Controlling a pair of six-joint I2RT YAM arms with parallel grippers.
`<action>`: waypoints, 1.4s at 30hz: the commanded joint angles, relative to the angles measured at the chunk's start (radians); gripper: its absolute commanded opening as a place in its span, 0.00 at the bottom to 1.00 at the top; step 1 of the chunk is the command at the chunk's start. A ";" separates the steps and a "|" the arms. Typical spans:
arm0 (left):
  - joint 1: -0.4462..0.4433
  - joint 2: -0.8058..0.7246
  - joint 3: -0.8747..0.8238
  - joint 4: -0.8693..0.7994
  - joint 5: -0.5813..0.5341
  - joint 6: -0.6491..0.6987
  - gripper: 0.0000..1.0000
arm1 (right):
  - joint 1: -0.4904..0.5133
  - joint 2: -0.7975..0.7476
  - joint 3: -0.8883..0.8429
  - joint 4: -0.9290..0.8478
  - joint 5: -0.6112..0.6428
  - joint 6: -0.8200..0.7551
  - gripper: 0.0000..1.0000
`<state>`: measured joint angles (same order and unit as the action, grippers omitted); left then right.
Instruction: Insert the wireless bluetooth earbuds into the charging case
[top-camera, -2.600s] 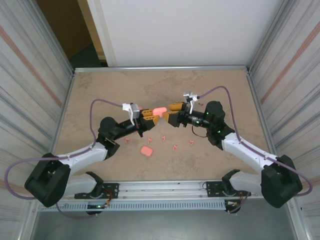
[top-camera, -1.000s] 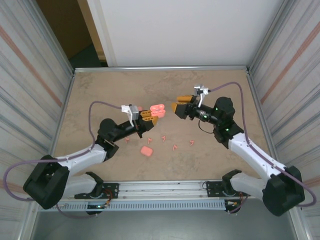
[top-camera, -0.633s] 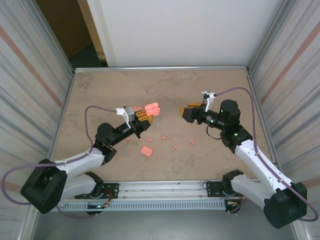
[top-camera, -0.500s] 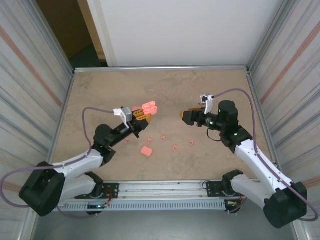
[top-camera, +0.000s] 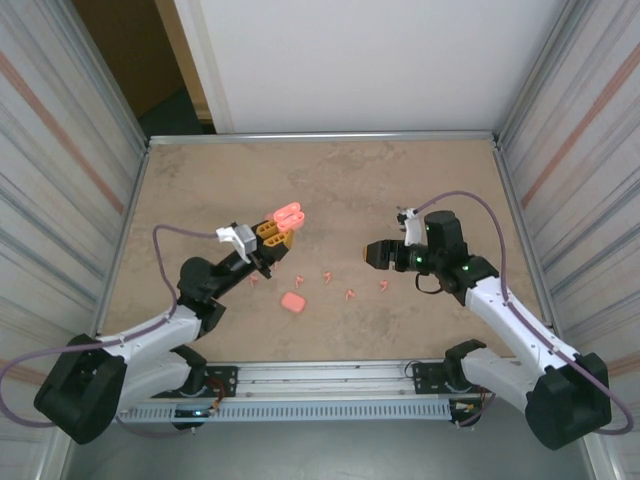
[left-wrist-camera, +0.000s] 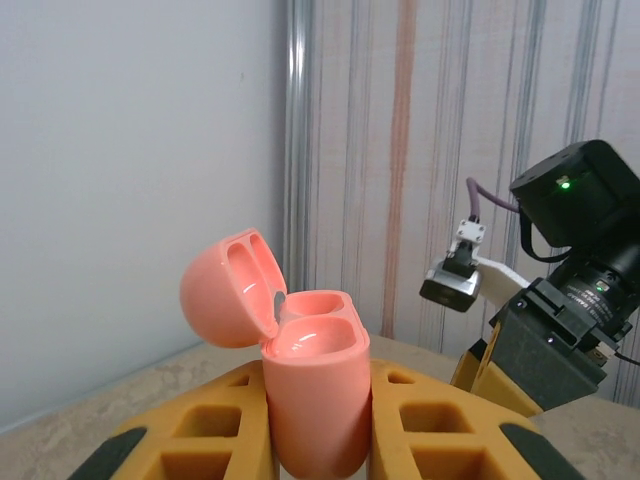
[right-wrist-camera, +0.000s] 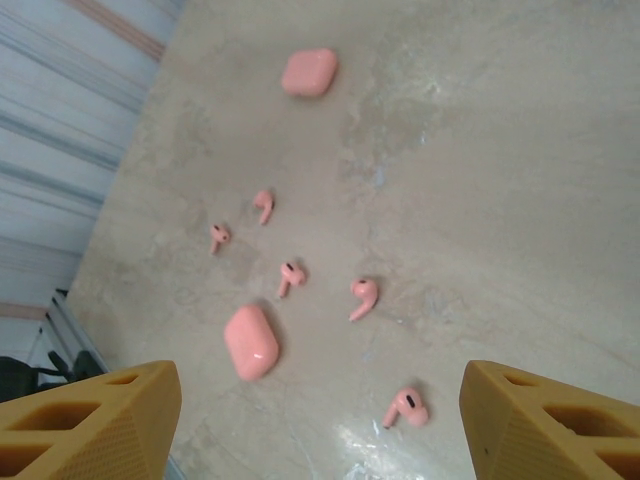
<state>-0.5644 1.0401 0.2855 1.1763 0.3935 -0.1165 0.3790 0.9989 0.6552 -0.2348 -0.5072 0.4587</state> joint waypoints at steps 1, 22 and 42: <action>0.003 -0.025 -0.012 0.068 0.046 0.081 0.00 | -0.003 0.029 -0.006 -0.050 0.008 -0.025 0.73; 0.003 -0.089 0.000 0.009 0.122 0.112 0.00 | 0.190 0.407 0.118 0.036 -0.005 -0.097 0.64; 0.003 -0.127 0.006 -0.034 0.161 0.103 0.00 | 0.378 0.891 0.494 0.077 -0.073 -0.255 0.55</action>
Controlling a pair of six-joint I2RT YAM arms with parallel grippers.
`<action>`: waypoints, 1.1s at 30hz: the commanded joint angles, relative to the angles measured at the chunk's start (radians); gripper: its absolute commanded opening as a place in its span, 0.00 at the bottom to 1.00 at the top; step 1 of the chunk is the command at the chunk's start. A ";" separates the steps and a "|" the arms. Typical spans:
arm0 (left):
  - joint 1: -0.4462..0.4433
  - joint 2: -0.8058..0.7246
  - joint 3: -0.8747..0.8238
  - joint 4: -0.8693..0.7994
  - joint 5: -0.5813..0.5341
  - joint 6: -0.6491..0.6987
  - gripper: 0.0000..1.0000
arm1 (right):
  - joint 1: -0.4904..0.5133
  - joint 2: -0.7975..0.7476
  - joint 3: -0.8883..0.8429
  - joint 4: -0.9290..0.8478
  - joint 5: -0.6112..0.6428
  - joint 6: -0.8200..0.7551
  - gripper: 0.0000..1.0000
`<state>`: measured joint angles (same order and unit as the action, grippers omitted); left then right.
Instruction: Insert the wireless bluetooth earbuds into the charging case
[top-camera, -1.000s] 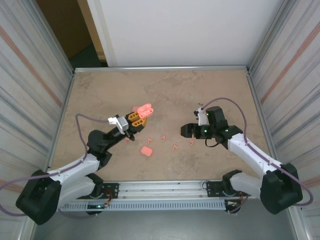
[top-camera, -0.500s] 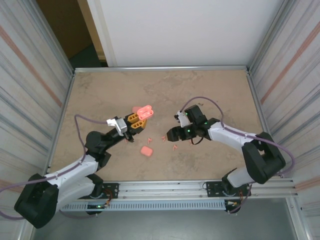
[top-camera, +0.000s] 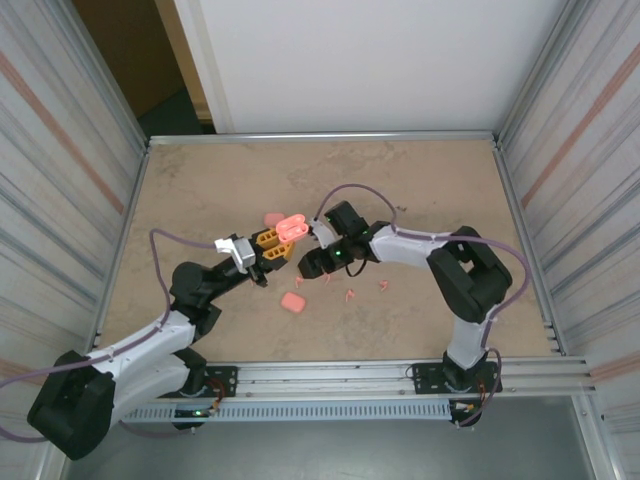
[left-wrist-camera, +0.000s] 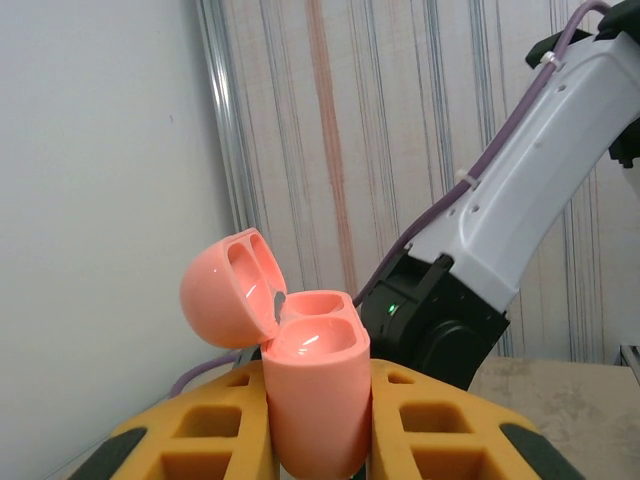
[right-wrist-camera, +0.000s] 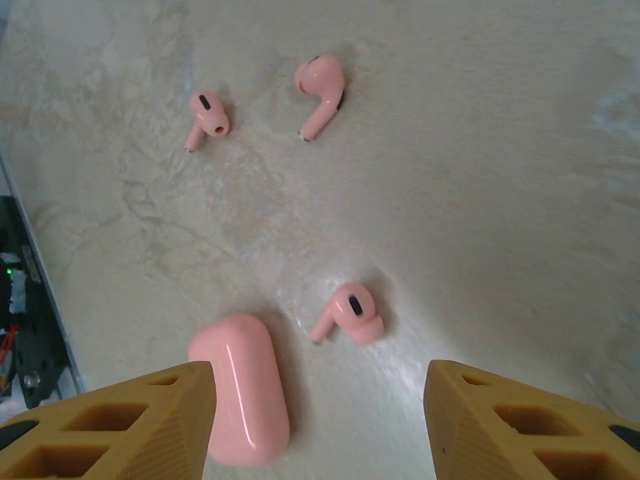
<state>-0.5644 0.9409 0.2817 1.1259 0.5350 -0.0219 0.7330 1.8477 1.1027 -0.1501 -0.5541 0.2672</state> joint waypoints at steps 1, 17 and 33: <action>0.003 -0.029 0.011 0.014 0.020 0.008 0.00 | 0.032 0.061 0.063 -0.016 -0.023 -0.072 0.54; 0.004 -0.056 0.001 -0.011 0.020 0.012 0.00 | 0.057 0.172 0.135 -0.070 0.028 -0.132 0.48; 0.004 -0.061 -0.003 -0.026 0.011 0.014 0.00 | 0.069 0.167 0.114 -0.118 0.033 -0.169 0.35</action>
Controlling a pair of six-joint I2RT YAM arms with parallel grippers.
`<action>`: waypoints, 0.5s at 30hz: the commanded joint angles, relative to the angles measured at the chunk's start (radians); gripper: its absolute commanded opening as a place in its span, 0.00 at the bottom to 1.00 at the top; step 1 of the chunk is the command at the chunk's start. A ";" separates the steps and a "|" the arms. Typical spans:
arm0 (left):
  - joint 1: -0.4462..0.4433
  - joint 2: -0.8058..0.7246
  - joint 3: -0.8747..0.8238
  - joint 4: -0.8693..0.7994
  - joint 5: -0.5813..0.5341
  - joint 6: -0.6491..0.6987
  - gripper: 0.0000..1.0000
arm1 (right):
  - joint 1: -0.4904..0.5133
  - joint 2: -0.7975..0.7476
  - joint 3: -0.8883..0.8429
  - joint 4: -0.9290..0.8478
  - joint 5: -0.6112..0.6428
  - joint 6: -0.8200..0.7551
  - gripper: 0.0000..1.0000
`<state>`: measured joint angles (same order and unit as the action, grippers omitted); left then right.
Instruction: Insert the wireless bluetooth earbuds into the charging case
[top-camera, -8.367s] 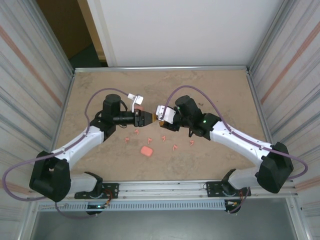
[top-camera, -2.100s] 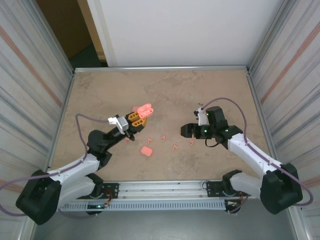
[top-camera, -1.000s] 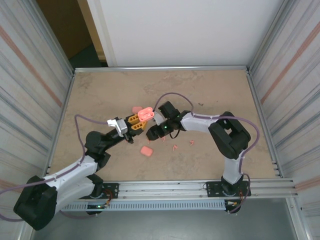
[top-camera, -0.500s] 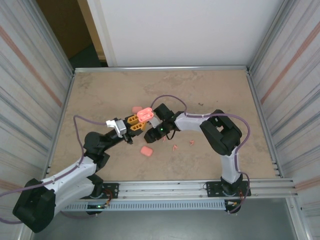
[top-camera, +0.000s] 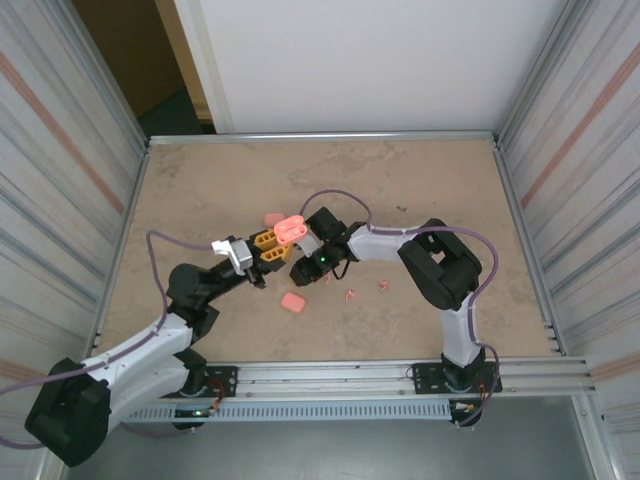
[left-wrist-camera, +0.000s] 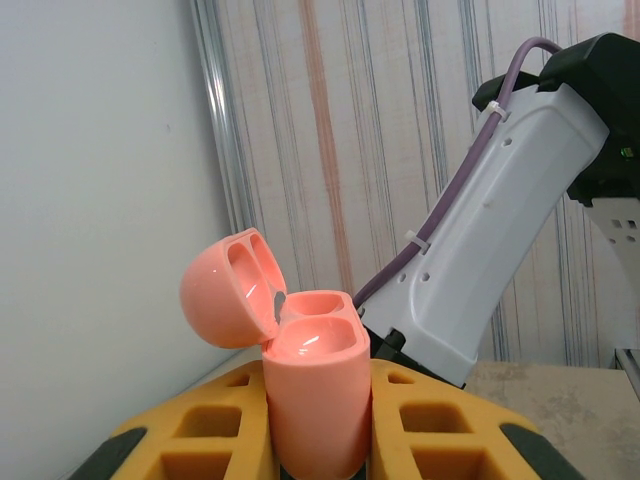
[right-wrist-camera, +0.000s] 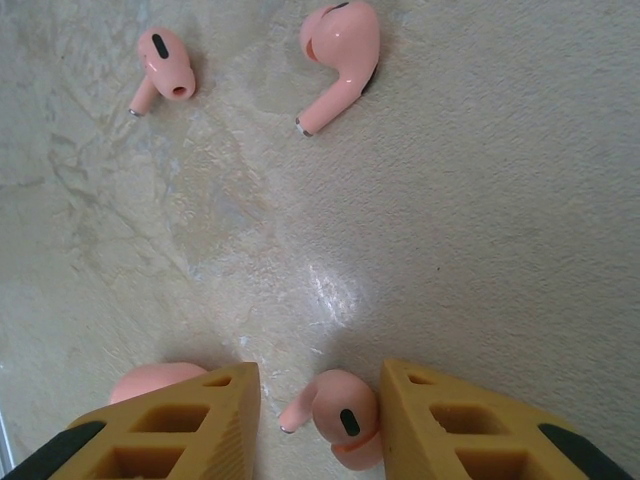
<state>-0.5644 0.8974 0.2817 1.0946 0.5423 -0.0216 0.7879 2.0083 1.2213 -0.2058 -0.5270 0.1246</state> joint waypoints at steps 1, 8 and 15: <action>0.003 -0.018 -0.003 0.005 0.003 0.014 0.00 | 0.014 0.005 -0.009 -0.062 0.007 -0.028 0.34; 0.003 -0.017 -0.001 0.002 0.004 0.017 0.00 | 0.018 0.001 -0.013 -0.067 0.024 -0.037 0.29; 0.004 -0.021 -0.003 -0.009 0.002 0.017 0.00 | 0.021 -0.017 -0.025 -0.052 0.050 -0.041 0.19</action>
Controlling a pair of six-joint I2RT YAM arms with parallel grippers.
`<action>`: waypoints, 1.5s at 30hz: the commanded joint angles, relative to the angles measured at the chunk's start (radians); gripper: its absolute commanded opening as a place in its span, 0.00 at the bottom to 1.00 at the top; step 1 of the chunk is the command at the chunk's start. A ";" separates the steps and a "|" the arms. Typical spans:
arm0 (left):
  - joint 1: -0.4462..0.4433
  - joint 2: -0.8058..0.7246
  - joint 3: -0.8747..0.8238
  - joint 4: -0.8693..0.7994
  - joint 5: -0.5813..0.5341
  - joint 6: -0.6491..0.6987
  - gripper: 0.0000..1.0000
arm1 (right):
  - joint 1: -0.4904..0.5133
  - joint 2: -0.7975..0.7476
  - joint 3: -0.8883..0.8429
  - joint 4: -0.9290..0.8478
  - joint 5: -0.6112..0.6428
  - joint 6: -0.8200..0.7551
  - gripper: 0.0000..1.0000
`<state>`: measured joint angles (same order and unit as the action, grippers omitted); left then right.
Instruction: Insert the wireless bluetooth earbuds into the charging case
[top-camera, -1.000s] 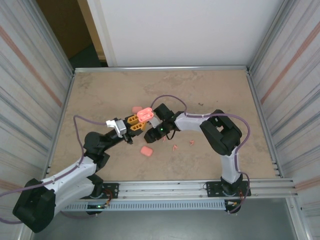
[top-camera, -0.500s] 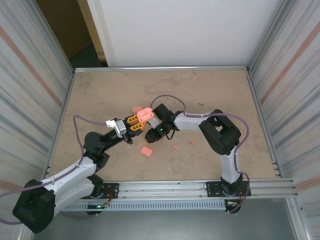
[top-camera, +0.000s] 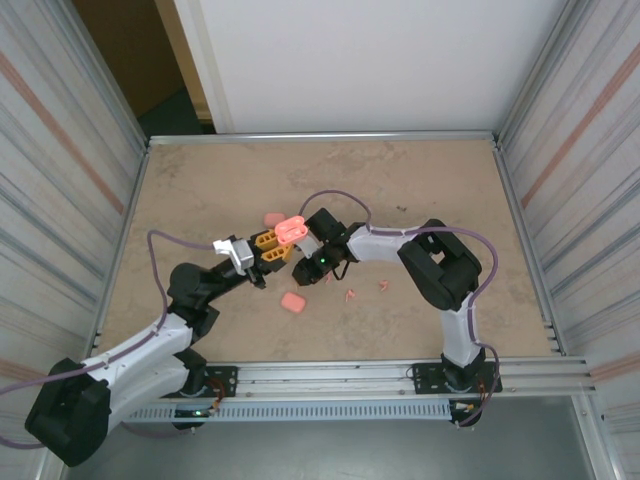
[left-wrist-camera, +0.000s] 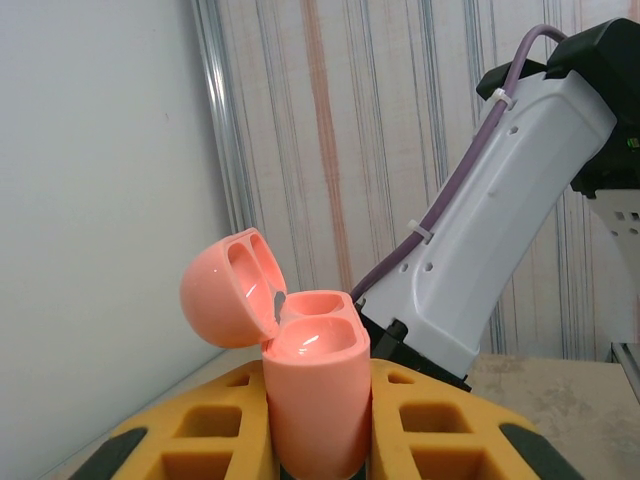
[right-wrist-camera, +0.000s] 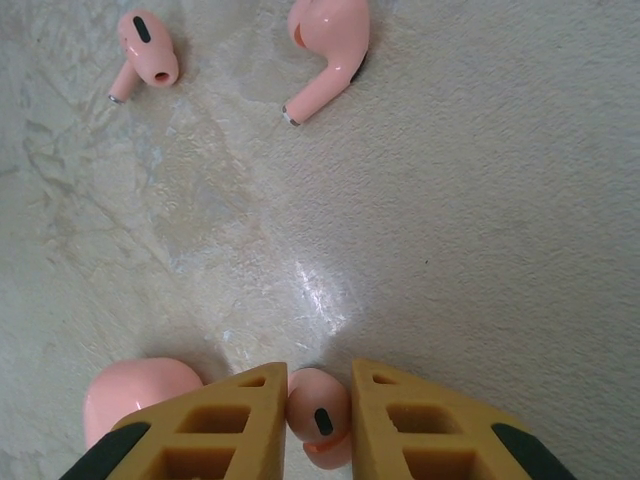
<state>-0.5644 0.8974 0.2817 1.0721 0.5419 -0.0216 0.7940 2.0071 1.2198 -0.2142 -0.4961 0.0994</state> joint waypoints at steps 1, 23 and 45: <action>0.003 -0.020 -0.003 0.013 0.001 0.017 0.00 | 0.014 -0.025 -0.030 -0.038 0.026 -0.015 0.19; 0.004 0.048 -0.033 -0.007 -0.067 0.011 0.00 | -0.023 -0.650 -0.308 0.075 0.317 -0.026 0.18; -0.009 0.322 0.033 0.177 -0.006 -0.069 0.00 | 0.028 -1.024 -0.307 0.170 0.370 -0.103 0.18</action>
<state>-0.5648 1.2106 0.2798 1.1809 0.5091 -0.0753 0.8051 0.9657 0.8829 -0.0971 -0.1677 0.0372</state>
